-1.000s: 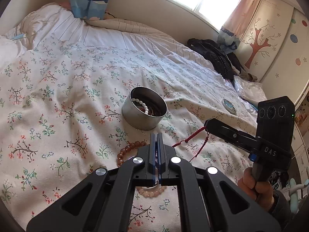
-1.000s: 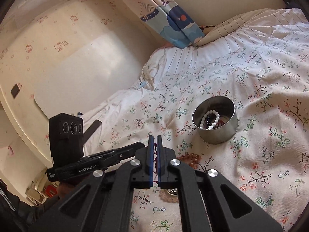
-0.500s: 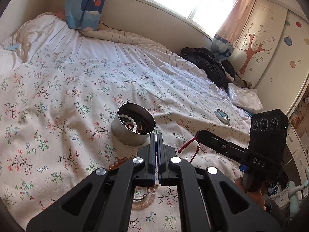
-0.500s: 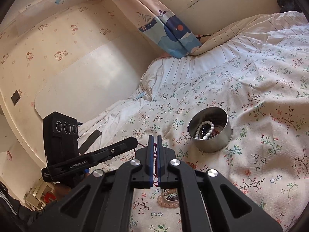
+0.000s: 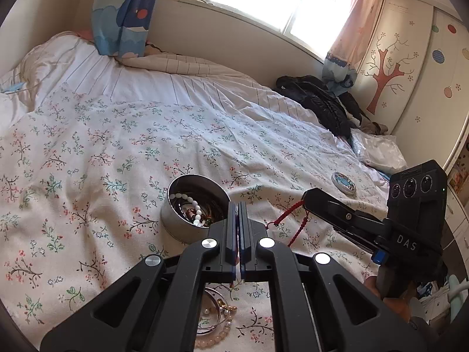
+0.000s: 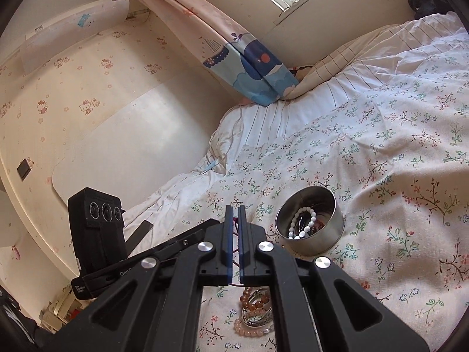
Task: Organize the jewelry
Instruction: 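Lift both held bracelets and carry them toward the silver tin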
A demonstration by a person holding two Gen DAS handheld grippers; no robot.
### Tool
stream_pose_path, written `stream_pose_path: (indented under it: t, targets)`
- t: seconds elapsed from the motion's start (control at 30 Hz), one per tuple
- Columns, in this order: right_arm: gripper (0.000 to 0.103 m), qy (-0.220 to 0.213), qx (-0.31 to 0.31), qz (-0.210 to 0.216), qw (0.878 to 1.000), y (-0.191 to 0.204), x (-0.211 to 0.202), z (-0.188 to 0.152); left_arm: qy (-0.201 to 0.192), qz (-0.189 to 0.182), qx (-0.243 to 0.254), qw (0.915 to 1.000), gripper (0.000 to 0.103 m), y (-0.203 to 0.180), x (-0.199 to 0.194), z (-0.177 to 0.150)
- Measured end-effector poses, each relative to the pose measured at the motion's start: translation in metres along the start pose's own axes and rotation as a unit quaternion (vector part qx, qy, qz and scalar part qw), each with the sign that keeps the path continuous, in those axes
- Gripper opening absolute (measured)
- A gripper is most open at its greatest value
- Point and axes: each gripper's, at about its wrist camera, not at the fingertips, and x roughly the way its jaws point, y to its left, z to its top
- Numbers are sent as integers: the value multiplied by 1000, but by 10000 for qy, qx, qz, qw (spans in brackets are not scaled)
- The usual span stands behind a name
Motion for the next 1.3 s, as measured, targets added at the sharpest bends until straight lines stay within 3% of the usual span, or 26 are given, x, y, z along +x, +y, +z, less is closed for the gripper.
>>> stream_pose_path:
  t: [0.77,1.3]
  targets:
    - [4,-103,142,53,9998,-15,21,24,-187,-66,41,9998,2,-10,23,28]
    - [4,0,110,-2,9999,-22,42,35,-214,141,108,9996,2,-9,40,36]
